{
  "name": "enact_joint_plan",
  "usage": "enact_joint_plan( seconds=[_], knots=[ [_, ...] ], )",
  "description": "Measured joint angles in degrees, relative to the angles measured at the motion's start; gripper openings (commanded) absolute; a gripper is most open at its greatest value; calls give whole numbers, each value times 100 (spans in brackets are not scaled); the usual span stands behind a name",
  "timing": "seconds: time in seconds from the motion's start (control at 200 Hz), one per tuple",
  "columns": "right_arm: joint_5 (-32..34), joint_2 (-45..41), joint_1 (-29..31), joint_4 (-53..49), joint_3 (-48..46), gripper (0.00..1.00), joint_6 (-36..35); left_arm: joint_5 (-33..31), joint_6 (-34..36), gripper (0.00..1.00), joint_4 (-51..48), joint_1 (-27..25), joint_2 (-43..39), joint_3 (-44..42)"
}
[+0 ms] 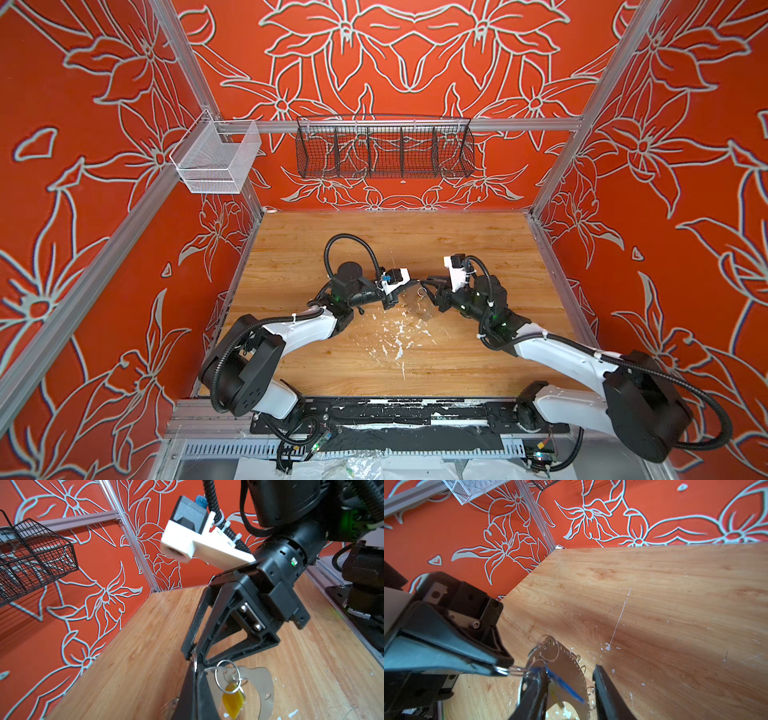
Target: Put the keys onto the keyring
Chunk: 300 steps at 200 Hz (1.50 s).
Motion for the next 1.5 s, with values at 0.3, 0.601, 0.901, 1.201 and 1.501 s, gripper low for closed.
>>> enact_joint_plan(
  seconds=[0.3,0.601,0.901,1.201,1.501],
  knots=[
    [-249,20,-33,13,-4,43,-264,170,-116,0,-96,15,-2,72],
    [-299,98,-20,162,-4,44,-306,402,-466,0,-428,146,0,295],
    [-330,98,20,267,-63,46,-411,494,-774,0,-407,260,35,328],
    [-492,61,170,291,-264,46,-455,426,-990,0,-262,358,120,428],
    [-452,-2,170,234,-284,42,-568,802,-994,0,-243,378,120,435]
  ],
)
